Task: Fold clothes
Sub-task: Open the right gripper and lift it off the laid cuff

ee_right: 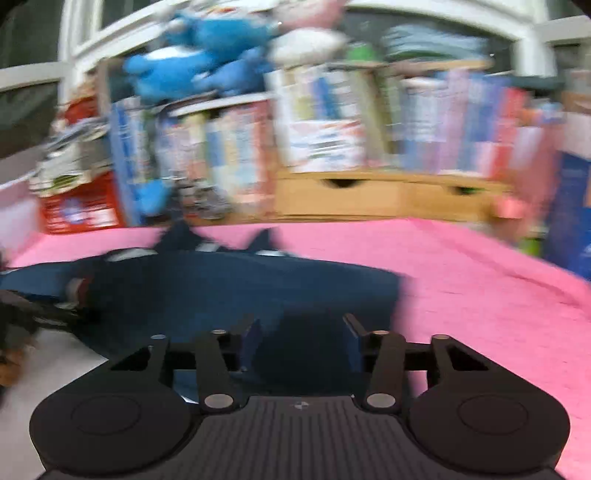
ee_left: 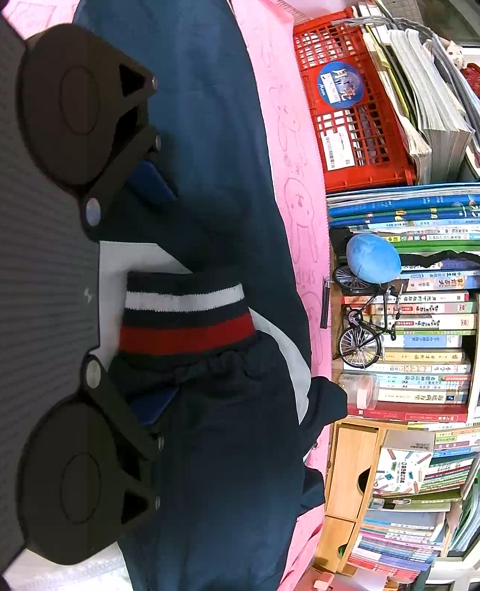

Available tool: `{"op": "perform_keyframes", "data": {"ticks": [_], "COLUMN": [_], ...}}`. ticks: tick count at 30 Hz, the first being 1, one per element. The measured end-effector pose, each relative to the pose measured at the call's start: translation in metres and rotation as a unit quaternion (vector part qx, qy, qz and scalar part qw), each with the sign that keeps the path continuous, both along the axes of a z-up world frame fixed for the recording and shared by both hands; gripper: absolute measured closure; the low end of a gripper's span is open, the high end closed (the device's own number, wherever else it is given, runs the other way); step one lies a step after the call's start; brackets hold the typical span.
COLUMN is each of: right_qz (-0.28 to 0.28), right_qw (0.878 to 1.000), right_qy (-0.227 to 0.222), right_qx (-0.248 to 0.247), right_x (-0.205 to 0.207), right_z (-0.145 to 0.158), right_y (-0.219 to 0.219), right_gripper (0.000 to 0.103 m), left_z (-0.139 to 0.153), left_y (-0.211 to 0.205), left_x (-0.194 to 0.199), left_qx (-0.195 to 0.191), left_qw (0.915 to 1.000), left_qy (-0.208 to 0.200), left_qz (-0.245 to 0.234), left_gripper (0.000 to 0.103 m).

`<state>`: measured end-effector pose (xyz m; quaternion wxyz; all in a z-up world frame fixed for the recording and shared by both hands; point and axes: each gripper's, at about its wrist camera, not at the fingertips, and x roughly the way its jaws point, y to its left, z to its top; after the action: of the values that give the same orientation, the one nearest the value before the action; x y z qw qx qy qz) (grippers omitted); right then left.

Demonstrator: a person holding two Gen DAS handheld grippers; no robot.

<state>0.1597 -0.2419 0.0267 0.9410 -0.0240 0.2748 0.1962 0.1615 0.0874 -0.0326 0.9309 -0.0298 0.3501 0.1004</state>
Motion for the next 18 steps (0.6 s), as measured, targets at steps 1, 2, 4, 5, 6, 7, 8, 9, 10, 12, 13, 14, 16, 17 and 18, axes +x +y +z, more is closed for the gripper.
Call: {"op": "perform_keyframes", "data": {"ticks": [1,2,4,5,6,7,8,9,10,12,13,14,16,17,18], "right_qz": [0.004,-0.001,-0.048,-0.082,-0.116,-0.150,-0.195,-0.239,-0.242,-0.213,-0.196,-0.178,-0.136,-0.117,-0.097], "right_qw": [1.000,0.999,0.996,0.994,0.990,0.985,0.976,0.966,0.966,0.975,0.979,0.983,0.989,0.992,0.994], "right_qy": [0.011,0.024,0.037,0.042,0.046,0.051,0.064,0.077,0.074,0.046,0.034,0.032,0.034,0.038,0.042], "right_qx": [-0.013,-0.036,-0.061,-0.065,-0.069,-0.072,-0.064,-0.056,-0.047,-0.040,-0.043,-0.042,-0.035,-0.036,-0.038], "right_x": [0.012,0.025,0.050,0.063,0.077,0.089,0.096,0.102,0.100,0.087,0.080,0.078,0.074,0.075,0.076], "right_z": [-0.006,-0.015,-0.030,-0.037,-0.043,-0.049,-0.044,-0.039,-0.033,-0.020,-0.015,-0.013,-0.013,-0.016,-0.019], "right_y": [0.010,0.017,0.005,-0.009,-0.023,-0.037,-0.051,-0.064,-0.070,-0.067,-0.059,-0.050,-0.033,-0.022,-0.012], "right_gripper": [0.062,0.063,0.064,0.060,0.059,0.059,0.057,0.059,0.059,0.059,0.059,0.059,0.059,0.059,0.059], "left_z": [0.000,0.000,0.000,0.000,0.000,0.000,0.000,0.000,0.000,0.000,0.000,0.000,0.000,0.000,0.000], "left_y": [0.001,0.001,0.001,0.001,0.001,0.001,0.001,0.002,0.002,0.002,0.002,0.002,0.002,0.002,0.002], "left_x": [0.000,-0.001,-0.001,-0.001,-0.001,-0.001,-0.001,-0.001,-0.001,-0.001,-0.001,-0.001,-0.001,-0.001,-0.001], "left_qx": [-0.002,-0.002,-0.003,-0.005,-0.004,-0.004,-0.005,-0.005,-0.006,-0.006,-0.006,-0.006,-0.006,-0.006,-0.006], "left_qw": [1.0000,1.0000,1.0000,1.0000,1.0000,1.0000,1.0000,1.0000,1.0000,1.0000,1.0000,1.0000,1.0000,1.0000,1.0000], "left_qy": [0.000,0.000,-0.001,-0.001,-0.001,-0.001,-0.001,-0.001,-0.001,-0.001,-0.001,-0.001,-0.001,-0.001,-0.001], "left_qz": [0.000,0.000,-0.001,-0.003,-0.003,-0.004,-0.004,-0.004,-0.004,-0.004,-0.004,-0.004,-0.004,-0.004,-0.004], "left_gripper": [0.000,0.000,0.000,0.000,0.000,0.000,0.000,0.000,0.000,0.000,0.000,0.000,0.000,0.000,0.000]}}
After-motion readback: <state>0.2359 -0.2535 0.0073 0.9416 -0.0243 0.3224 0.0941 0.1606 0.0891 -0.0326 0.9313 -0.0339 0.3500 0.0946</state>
